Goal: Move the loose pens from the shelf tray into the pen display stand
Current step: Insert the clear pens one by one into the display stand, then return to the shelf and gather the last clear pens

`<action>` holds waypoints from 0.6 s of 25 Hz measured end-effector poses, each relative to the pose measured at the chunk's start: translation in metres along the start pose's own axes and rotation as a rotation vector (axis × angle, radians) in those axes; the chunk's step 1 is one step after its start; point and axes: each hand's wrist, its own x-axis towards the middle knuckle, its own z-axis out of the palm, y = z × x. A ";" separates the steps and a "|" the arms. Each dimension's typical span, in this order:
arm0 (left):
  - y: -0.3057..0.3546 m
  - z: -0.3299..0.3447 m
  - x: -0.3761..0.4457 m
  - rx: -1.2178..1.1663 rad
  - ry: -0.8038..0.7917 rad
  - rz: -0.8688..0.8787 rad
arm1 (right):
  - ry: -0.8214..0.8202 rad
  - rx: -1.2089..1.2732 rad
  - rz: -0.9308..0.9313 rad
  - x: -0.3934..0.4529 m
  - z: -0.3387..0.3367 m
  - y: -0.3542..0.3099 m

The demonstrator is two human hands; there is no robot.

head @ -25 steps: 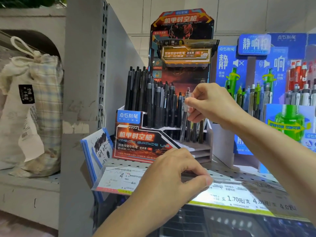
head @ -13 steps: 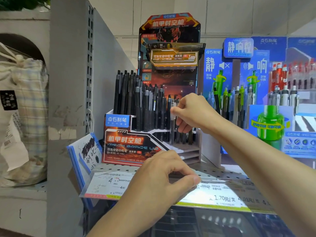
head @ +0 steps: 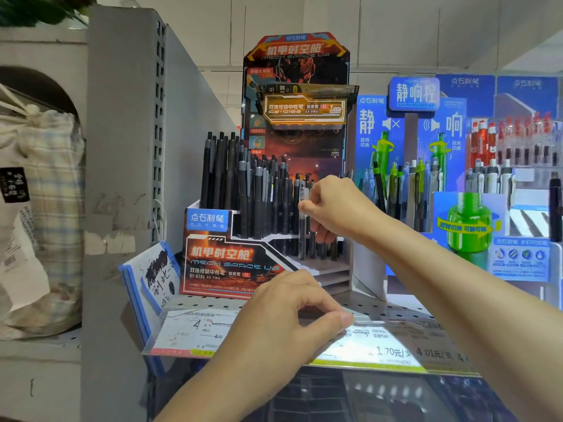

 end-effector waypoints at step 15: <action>0.034 0.028 0.014 -0.009 0.182 0.000 | 0.283 0.017 -0.163 -0.059 -0.051 0.021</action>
